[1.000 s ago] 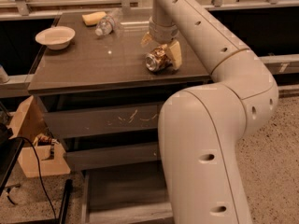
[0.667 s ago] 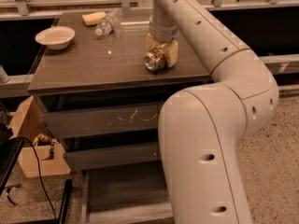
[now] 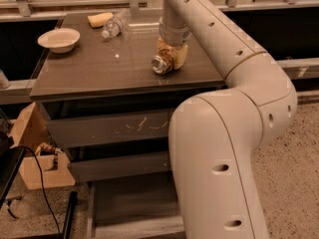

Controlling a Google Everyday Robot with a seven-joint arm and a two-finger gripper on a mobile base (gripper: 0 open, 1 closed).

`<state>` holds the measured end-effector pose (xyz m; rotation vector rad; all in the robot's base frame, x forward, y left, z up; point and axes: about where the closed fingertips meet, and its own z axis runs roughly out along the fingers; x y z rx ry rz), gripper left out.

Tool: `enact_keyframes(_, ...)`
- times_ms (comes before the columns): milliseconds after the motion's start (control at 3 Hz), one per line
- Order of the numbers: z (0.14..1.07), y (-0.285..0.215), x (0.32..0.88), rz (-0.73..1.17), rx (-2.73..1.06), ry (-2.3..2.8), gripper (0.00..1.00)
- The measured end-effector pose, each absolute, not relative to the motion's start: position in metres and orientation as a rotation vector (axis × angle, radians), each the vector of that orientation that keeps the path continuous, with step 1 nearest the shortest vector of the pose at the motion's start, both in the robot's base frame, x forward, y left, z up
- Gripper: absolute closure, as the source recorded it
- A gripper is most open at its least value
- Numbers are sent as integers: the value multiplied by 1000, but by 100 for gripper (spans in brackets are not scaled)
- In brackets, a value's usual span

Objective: Place orange can into bottom drawer

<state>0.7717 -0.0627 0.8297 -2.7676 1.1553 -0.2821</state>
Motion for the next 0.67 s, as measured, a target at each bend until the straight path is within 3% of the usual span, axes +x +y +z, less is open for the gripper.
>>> enact_keyframes(667,830,-63,772,-283,-2767,1155,100)
